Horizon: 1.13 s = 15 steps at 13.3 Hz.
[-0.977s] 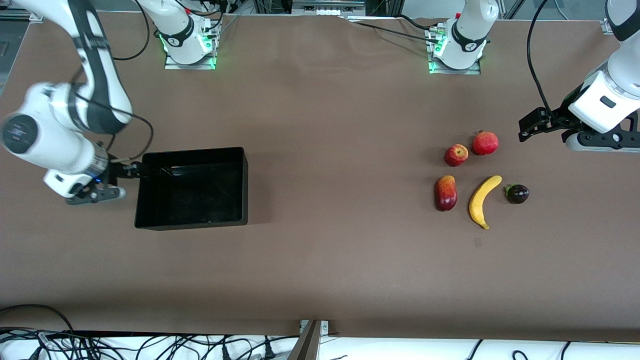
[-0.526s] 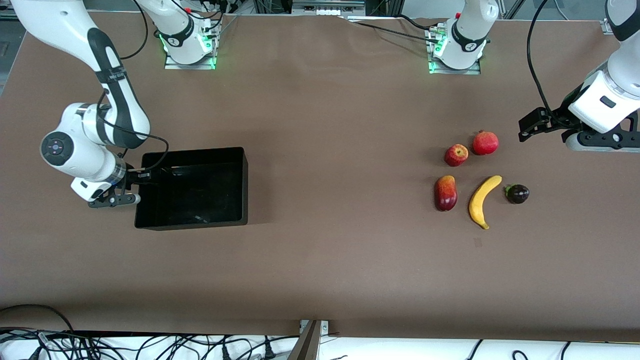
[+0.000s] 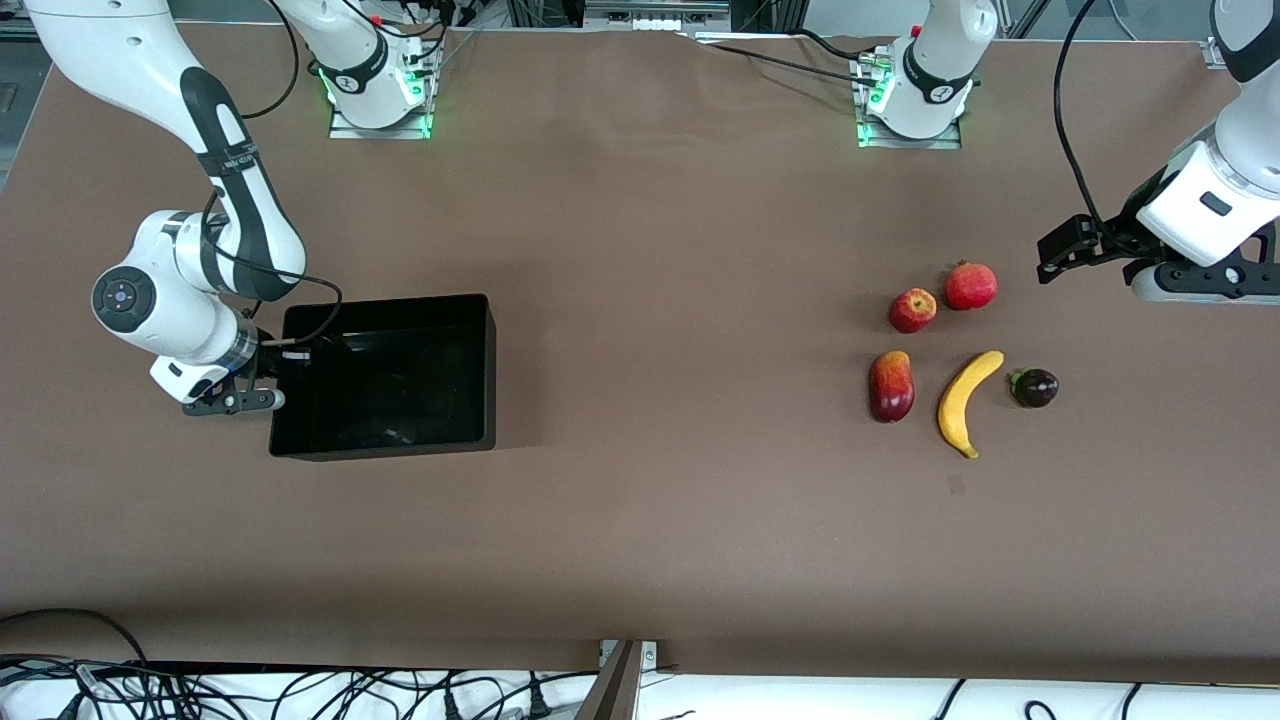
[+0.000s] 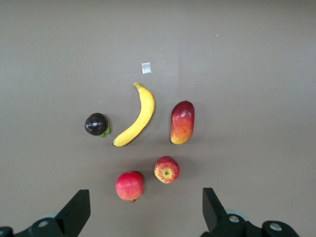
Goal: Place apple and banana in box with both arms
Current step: 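Reach the right gripper down to the rim of the black box, then push the black box with the right gripper toward the fruit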
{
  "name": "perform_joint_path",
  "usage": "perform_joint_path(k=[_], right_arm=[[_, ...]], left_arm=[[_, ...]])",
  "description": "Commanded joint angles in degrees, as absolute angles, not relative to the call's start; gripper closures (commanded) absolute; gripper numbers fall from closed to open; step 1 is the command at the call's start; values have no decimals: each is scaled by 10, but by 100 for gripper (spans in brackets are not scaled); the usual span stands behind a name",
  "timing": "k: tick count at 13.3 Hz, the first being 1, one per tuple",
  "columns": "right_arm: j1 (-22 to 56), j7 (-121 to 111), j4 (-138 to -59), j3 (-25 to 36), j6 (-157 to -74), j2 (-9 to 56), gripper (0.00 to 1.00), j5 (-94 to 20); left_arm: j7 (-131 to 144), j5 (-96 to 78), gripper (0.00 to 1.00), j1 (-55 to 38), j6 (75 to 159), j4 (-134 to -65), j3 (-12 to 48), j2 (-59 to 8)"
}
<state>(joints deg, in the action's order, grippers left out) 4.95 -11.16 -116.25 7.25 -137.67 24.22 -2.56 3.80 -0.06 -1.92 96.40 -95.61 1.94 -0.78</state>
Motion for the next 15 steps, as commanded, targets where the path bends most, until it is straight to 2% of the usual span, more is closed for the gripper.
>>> perform_joint_path(k=[1,4,6,8,13,15], right_arm=[[47,-112,-1132,48,-1332,223,100,-34],[70,-105,-1045,4,-1241,221,100,-36],[127,-21,-973,-1,-1186,228,100,-36],[191,75,-920,-1,-1171,254,100,-37],[369,334,-764,0,-1166,399,100,-53],[412,392,-720,1,-1185,450,100,-55]], left_arm=[[42,-4,0,-20,953,-945,20,-12],[43,-6,0,-22,957,-943,20,-19],[43,-4,0,-22,959,-941,25,-23],[42,-4,0,-22,957,-924,25,-34],[43,-4,0,-21,953,-922,25,-33],[43,-4,0,-19,949,-922,25,-31]])
